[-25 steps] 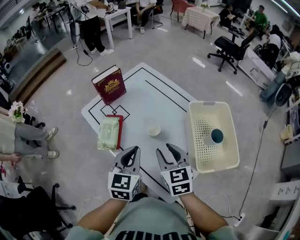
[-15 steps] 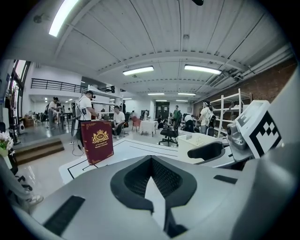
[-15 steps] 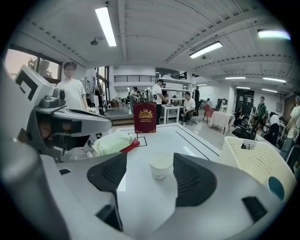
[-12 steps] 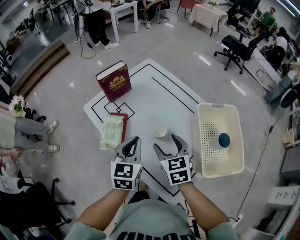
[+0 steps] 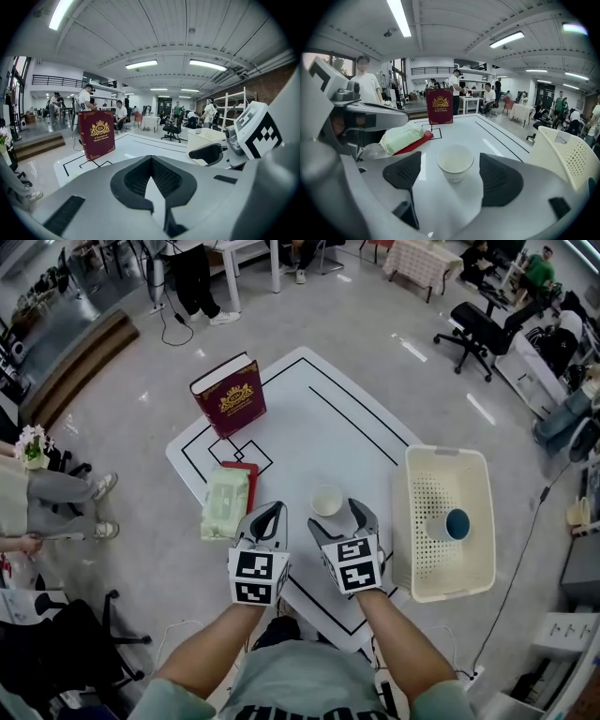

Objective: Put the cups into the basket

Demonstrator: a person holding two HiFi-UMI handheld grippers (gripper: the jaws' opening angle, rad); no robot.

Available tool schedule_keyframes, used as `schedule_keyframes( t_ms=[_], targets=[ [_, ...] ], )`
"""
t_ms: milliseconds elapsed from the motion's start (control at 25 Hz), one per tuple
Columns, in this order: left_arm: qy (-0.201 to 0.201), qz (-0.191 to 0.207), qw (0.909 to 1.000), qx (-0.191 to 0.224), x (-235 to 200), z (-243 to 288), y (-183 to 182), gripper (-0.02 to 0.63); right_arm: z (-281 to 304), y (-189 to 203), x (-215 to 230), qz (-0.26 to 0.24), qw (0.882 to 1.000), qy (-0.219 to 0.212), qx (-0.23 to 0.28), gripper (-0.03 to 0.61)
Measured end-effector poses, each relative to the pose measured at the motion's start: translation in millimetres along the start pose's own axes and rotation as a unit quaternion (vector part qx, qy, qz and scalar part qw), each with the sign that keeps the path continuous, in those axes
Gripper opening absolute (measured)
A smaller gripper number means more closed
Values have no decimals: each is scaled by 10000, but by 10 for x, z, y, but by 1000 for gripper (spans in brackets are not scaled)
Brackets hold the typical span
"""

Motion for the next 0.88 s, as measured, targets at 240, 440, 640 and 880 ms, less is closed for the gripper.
schedule_keyframes(
  t_ms=[240, 440, 640, 880],
  targets=[
    [42, -54, 9999, -132, -52, 176, 55, 5, 213, 61, 6, -2, 9997, 22, -250, 379],
    [64, -3, 9997, -225, -89, 267, 78, 5, 382, 81, 2, -99, 9990, 23, -430, 383],
    [71, -8, 9996, -281, -121, 309, 95, 5, 509, 103, 13, -248, 9981, 52, -554, 383],
    [51, -33, 9994, -354, -156, 322, 128, 5, 565, 89, 36, -308, 9986, 14, -434, 382]
  ],
)
Point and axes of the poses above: the fingertips, and each gripper's own axes: z forward along the fingers, x to its right, y out of its underside, the point moved 8 cm from there along -z, backward along the fingers, and after that the axes turned 6 degrees about y, right-handed, at the moved point
